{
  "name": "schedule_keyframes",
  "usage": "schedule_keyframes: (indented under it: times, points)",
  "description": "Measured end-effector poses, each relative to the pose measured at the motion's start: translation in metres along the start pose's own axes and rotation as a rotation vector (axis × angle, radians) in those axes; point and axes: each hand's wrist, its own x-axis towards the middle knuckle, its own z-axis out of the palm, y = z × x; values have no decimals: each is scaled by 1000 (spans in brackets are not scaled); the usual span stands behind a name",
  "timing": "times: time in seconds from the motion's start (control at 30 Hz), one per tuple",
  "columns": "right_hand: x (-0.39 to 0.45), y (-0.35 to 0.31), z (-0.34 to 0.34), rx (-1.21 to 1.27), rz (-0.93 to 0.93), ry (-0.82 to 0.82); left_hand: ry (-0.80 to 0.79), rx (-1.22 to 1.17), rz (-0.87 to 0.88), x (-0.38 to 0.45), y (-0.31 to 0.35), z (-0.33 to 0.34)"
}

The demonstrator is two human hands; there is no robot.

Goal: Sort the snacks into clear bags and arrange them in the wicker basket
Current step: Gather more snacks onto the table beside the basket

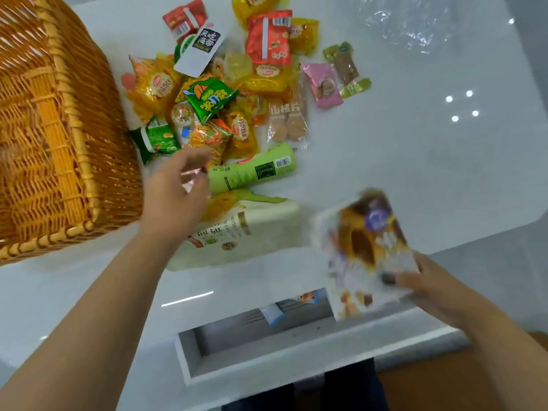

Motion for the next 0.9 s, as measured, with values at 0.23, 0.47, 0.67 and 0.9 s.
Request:
schedule_keyframes:
  times: [0.23,0.47,0.67,0.9]
  points:
    - [108,-30,-11,376,-67,342,77,271,291,-142,-1,-2]
    - [121,-43,-10,-100,-101,373,-64,72,-38,-197,10,82]
    - [95,-15,-36,-339,-191,434,20,-232,-500,-210,25,157]
    - [25,83,-42,-717,-572,147,-8,-169,-752,-226,-24,205]
